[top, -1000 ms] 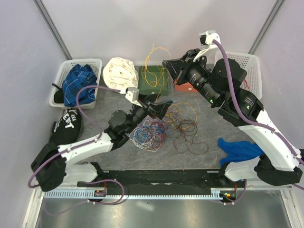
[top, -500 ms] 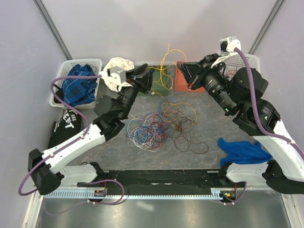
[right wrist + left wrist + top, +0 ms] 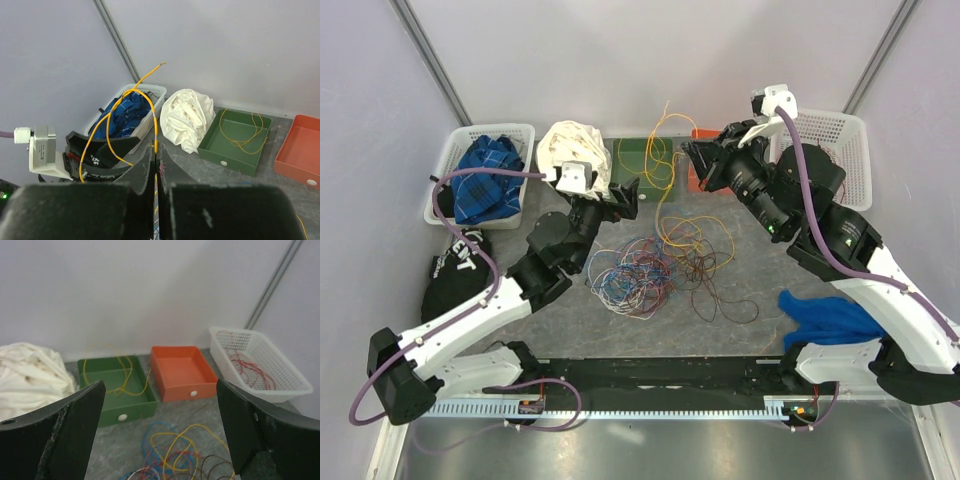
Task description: Untangle the cables
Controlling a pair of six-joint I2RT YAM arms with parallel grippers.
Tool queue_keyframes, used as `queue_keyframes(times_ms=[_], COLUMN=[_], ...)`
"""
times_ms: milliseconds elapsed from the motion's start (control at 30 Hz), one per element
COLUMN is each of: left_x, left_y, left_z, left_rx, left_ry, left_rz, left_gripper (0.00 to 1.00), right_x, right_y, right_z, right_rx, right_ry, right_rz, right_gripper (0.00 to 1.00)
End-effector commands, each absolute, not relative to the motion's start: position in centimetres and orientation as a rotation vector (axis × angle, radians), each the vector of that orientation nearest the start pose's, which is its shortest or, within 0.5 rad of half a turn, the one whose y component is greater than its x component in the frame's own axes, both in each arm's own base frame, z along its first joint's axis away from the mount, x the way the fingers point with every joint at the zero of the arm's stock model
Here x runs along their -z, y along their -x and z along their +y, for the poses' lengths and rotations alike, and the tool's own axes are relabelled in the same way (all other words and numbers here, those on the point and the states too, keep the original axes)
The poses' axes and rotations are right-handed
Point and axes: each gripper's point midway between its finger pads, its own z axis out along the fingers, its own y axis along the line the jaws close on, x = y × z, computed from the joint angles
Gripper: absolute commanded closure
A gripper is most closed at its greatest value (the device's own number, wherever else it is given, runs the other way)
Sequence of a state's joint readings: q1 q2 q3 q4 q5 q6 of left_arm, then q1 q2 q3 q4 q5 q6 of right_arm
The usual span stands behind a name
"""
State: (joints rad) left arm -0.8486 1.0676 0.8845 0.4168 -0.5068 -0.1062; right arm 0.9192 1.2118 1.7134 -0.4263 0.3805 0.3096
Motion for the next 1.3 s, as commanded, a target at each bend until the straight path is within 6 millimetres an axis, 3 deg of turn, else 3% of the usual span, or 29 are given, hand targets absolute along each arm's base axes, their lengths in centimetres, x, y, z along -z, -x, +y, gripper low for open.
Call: queue_keyframes(times_ms=[0,233,267,333,367,467,600,767,967,1100,1133,1267], left_x=[-38.1,-34.0,-31.9,-30.5,-28.7,-25.6,-23.0,-21.0,-18.7,-17.0,-16.8,-16.6], left_y=[-29.9,-27.4,-26.9,-25.8,-25.2,-23.2,-21.4,-20.1,-18.7,-18.1,-18.1,-18.2], left_z=[-19.2,-17.1,-16.6,-15.5,-14.9,-13.8,-13.1,-12.3,-11.5,-11.3,-11.3,-11.3], left_rx=[0.434,0.559,0.523,0.551,0.517,0.533,0.551,0.575,0.625,0.650,0.657,0.652], left_ry=[0.063,0.222,0.225,0.303,0.304,0.372,0.406,0.416,0.458,0.507,0.514,0.534], left_rz=[1.377,1.499,1.576,1.632,1.701,1.818,1.905,1.927,1.944,1.960,1.959,1.963], left_gripper=[0.00,0.00,0.00,0.00,0.00,0.00,0.00,0.00,0.00,0.00,0.00,0.00], right_x=[-52.1,-49.9,-49.5,-48.9,-48.3,-46.5,-44.3,-41.7,-38.3,-35.6,-33.9,-32.1], right_y=[-26.4,-29.5,-30.3,-31.6,-32.5,-35.6,-40.4,-46.0,-51.3,-54.2,-55.1,-57.3], right_z=[25.4,26.7,27.3,27.6,28.3,29.0,28.5,28.7,29.8,30.2,30.5,30.1], right_rx=[-0.698,-0.565,-0.550,-0.529,-0.522,-0.490,-0.420,-0.384,-0.359,-0.332,-0.317,-0.301], right_ry=[0.134,0.120,0.118,0.105,0.100,0.070,0.004,-0.053,-0.080,-0.093,-0.094,-0.124], right_rz=[1.487,1.529,1.538,1.549,1.564,1.597,1.624,1.638,1.625,1.643,1.666,1.671], right_gripper=[1.00,1.00,1.00,1.00,1.00,1.00,1.00,1.00,1.00,1.00,1.00,1.00])
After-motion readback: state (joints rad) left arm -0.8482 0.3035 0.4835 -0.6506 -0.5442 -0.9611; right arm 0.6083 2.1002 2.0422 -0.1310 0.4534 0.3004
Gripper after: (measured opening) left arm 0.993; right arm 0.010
